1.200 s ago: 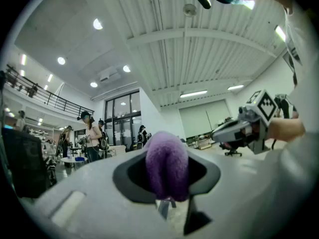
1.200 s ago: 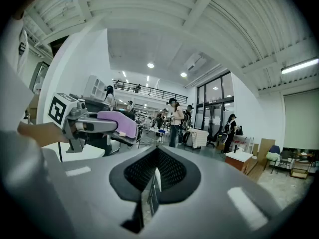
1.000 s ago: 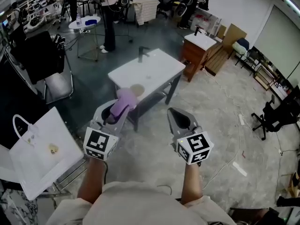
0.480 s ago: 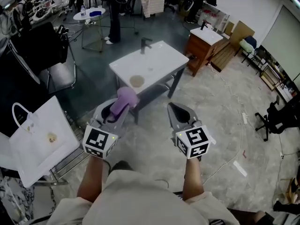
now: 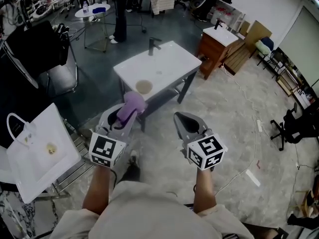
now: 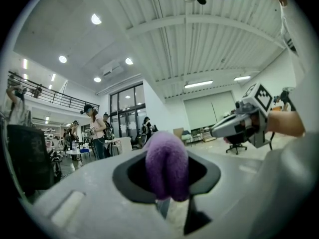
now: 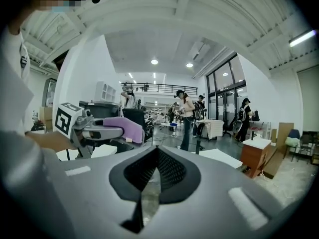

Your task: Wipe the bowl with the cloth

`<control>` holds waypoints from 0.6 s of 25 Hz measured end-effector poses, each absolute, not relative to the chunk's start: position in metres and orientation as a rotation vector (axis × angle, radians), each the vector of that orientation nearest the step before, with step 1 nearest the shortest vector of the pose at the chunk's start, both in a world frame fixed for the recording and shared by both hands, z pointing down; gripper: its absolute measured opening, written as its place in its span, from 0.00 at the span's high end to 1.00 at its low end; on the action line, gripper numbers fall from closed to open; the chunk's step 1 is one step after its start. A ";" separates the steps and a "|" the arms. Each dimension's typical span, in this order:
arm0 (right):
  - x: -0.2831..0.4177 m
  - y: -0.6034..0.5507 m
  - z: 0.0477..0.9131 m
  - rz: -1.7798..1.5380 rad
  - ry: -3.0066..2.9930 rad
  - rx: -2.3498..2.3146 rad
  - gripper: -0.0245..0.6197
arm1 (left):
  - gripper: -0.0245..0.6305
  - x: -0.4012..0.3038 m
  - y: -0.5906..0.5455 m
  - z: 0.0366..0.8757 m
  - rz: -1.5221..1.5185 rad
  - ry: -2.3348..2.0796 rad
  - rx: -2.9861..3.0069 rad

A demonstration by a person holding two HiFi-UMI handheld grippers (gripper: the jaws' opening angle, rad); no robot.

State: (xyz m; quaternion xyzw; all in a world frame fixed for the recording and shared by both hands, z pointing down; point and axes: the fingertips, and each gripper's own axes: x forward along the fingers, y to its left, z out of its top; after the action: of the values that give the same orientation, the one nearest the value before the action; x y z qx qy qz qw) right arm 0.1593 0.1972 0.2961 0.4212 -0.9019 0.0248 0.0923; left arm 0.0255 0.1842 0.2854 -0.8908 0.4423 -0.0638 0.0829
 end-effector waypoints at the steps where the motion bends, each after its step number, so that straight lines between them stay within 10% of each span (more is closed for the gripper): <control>1: 0.158 0.187 0.298 0.077 -2.674 1.259 0.96 | 0.78 0.023 0.173 0.288 -0.190 1.325 -2.662; 15: 0.138 0.034 0.287 -0.024 -2.632 1.306 0.96 | 0.78 0.012 0.012 0.278 -0.193 1.259 -2.662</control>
State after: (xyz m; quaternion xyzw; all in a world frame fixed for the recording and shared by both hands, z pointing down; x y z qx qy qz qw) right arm 0.1380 0.0337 0.2866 0.4423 -0.8911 -0.0082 0.1016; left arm 0.0122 0.0117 0.2780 -0.8980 0.4246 -0.0652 0.0952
